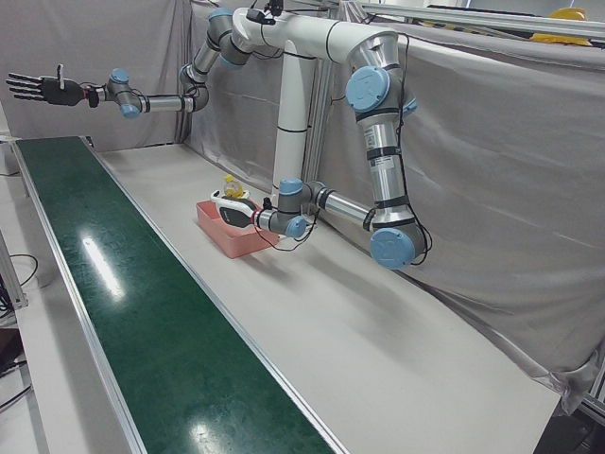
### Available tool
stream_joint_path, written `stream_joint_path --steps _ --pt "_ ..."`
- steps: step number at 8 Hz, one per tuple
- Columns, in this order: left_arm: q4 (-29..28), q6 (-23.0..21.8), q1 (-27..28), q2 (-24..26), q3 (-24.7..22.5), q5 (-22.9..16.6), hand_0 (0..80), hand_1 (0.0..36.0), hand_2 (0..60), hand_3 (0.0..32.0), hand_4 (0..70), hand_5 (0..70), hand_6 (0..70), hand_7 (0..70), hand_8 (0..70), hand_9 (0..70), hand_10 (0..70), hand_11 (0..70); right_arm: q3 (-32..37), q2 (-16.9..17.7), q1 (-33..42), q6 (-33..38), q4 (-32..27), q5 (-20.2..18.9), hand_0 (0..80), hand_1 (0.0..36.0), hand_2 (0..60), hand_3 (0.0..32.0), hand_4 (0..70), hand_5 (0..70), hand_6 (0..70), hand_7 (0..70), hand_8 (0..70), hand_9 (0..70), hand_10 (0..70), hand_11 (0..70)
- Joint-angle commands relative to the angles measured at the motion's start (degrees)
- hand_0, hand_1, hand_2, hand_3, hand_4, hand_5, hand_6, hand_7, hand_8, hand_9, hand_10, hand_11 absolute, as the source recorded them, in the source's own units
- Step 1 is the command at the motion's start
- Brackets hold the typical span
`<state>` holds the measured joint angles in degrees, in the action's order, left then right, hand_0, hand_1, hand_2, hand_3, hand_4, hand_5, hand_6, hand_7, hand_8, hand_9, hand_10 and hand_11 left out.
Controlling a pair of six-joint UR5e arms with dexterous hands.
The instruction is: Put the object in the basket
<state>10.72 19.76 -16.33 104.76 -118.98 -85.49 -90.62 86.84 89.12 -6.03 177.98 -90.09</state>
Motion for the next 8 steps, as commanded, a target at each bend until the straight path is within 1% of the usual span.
stream_joint_path --steps 1,2,3,4,5,6,7,8 --pt "-0.2 0.0 -0.1 -1.0 -1.3 0.1 80.0 3.1 0.0 10.2 3.4 17.6 0.0 0.0 7.4 8.2 7.4 13.1 0.0 0.0 0.0 0.0 0.0 0.0 0.0 0.0 0.0 0.0 0.0 0.0 0.0 0.0 0.0 0.0 0.0 0.0" --pt "-0.2 0.0 -0.2 -1.4 -1.5 0.1 79.5 1.6 0.0 10.0 3.1 17.4 0.0 0.0 6.9 7.6 7.1 12.4 0.0 0.0 0.0 0.0 0.0 0.0 0.0 0.0 0.0 0.0 0.0 0.0 0.0 0.0 0.0 0.0 0.0 0.0" --pt "-0.2 0.0 -0.3 -1.4 -1.5 0.1 79.7 2.3 0.0 10.0 2.8 16.8 0.0 0.0 6.5 6.9 7.2 12.7 0.0 0.0 0.0 0.0 0.0 0.0 0.0 0.0 0.0 0.0 0.0 0.0 0.0 0.0 0.0 0.0 0.0 0.0" --pt "-0.2 0.0 -0.4 -1.4 -2.0 0.1 80.0 3.2 0.0 10.6 2.8 15.0 0.0 0.0 5.6 5.8 6.3 11.5 0.0 0.0 0.0 0.0 0.0 0.0 0.0 0.0 0.0 0.0 0.0 0.0 0.0 0.0 0.0 0.0 0.0 0.0" --pt "-0.2 -0.1 -0.7 -1.4 -2.4 0.1 80.0 2.9 0.0 10.8 3.3 12.9 0.0 0.0 5.1 5.2 5.8 10.7 0.0 0.0 0.0 0.0 0.0 0.0 0.0 0.0 0.0 0.0 0.0 0.0 0.0 0.0 0.0 0.0 0.0 0.0" --pt "-0.1 -0.6 -2.2 -2.4 -4.5 0.0 80.0 3.1 0.0 10.6 3.4 12.5 0.0 0.0 5.4 5.7 6.0 11.0 0.0 0.0 0.0 0.0 0.0 0.0 0.0 0.0 0.0 0.0 0.0 0.0 0.0 0.0 0.0 0.0 0.0 0.0" --pt "0.1 -0.9 -6.2 -3.3 -6.7 -0.1 80.0 4.3 0.0 9.8 3.8 14.5 0.0 0.0 6.0 6.4 5.9 11.0 0.0 0.0 0.0 0.0 0.0 0.0 0.0 0.0 0.0 0.0 0.0 0.0 0.0 0.0 0.0 0.0 0.0 0.0" --pt "0.5 -4.3 -11.0 -4.2 -7.7 -0.1 80.0 4.3 0.0 8.4 3.8 17.3 0.0 0.0 5.9 6.6 6.2 11.3 0.1 0.0 0.0 0.0 0.0 0.0 0.0 0.0 0.0 0.0 0.0 0.0 0.0 0.0 0.0 0.0 0.0 0.0"
